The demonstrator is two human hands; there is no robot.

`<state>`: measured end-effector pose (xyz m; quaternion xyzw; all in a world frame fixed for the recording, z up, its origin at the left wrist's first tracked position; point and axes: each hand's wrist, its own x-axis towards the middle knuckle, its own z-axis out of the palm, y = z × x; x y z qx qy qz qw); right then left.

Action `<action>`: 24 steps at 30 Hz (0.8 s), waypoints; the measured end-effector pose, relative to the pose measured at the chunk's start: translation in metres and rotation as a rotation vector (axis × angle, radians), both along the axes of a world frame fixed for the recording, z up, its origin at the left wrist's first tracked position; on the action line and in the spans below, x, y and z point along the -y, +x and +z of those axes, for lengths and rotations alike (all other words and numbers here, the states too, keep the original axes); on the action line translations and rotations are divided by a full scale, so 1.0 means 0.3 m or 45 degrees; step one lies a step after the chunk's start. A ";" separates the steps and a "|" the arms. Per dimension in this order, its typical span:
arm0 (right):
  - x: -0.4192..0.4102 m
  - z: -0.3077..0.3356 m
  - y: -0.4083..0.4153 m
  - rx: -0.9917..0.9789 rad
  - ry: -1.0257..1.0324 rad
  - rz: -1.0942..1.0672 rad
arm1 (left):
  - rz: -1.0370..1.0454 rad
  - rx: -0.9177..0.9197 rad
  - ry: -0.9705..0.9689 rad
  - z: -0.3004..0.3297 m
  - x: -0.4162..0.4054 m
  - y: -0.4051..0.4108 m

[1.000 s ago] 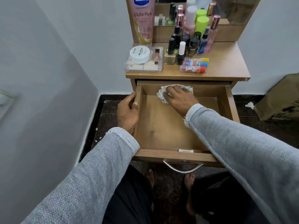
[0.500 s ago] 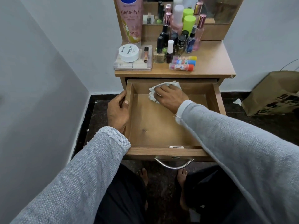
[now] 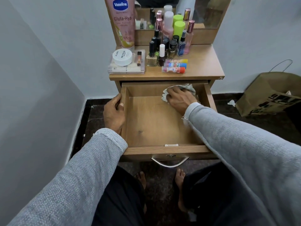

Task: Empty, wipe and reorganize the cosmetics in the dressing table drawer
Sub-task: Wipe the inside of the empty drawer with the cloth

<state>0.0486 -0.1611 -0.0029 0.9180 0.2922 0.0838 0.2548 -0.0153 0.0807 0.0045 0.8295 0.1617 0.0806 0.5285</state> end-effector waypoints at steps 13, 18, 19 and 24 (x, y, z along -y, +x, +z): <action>0.156 0.099 -0.002 -0.145 -0.240 -0.149 | -0.399 0.336 1.011 -0.020 0.066 -0.013; 0.167 0.134 -0.003 -0.287 -0.306 -0.226 | -0.652 0.230 1.209 -0.009 0.072 -0.025; 0.164 0.137 -0.006 -0.316 -0.314 -0.239 | -0.673 0.217 1.254 -0.008 0.072 -0.030; 0.154 0.155 -0.045 -0.371 -0.397 -0.251 | -0.735 0.150 1.408 0.011 0.073 -0.031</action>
